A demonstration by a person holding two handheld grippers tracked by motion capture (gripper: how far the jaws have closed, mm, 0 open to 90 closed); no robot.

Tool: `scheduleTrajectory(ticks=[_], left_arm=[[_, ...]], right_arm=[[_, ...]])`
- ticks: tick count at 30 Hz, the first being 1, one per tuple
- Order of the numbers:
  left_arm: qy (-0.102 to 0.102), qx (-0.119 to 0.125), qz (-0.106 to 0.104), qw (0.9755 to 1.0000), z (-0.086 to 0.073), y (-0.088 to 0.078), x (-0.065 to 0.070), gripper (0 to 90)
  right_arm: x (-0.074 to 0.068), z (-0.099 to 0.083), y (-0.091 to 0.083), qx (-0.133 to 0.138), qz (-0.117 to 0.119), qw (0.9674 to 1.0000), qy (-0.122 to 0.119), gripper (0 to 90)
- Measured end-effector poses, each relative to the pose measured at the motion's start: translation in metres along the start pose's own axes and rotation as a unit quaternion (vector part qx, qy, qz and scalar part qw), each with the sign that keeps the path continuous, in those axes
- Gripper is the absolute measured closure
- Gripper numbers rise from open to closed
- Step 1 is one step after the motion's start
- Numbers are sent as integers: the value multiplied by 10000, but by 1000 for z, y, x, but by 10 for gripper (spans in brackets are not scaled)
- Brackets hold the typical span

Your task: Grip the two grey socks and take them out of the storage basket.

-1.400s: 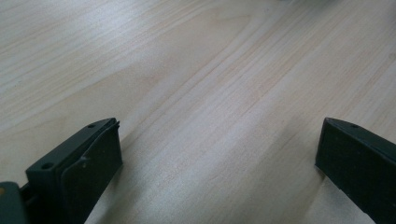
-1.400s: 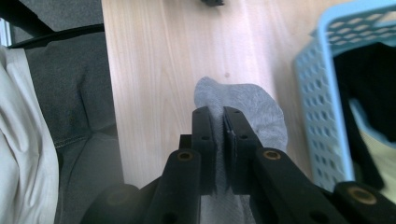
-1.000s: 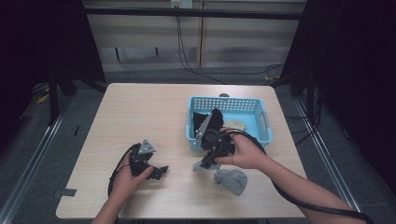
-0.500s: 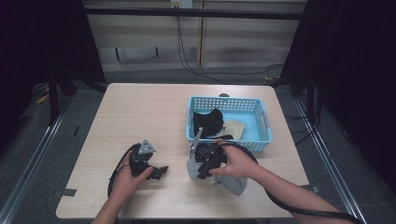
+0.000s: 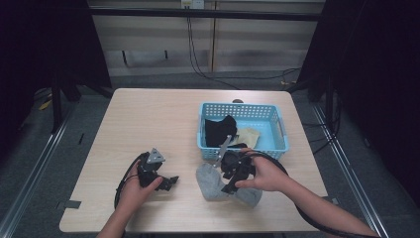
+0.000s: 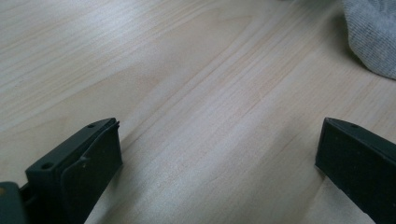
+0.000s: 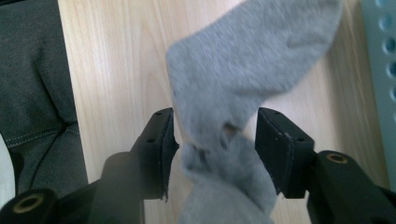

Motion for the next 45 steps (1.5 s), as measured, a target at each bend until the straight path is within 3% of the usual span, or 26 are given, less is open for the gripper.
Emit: scheduleTrajectory(ticks=[14,20,30,35,39,41,45], left_arm=[[-1,1,1,10000,0,0,0,0],[-1,-2,3,10000,0,0,0,0],[-1,1,3,10000,0,0,0,0],[1,-1,3,10000,0,0,0,0],[-1,1,2,10000,0,0,0,0],[-1,0,4,10000,0,0,0,0],[-4,0,2,10000,0,0,0,0]], right_arm=[[14,-45,-17,325,-100,9987,374,361],[12,-63,-19,481,-246,9971,536,335],[13,-105,-24,984,-631,9889,922,310],[13,-128,-22,1396,-669,9804,1217,307],[11,-138,-23,1290,-869,9799,1252,306],[10,-141,-25,1457,-796,9784,1234,306],[7,-142,-24,1466,-811,9781,1238,306]])
Point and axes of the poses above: each handheld gripper's, and its own axes: y roughly forward along the jaws, z roughly out of its top, x roughly to its right, the point moved 2 cm from there along y, roughly forward along the jaws, and after that the axes turned 8 degrees about z, right-handed, at the moved point
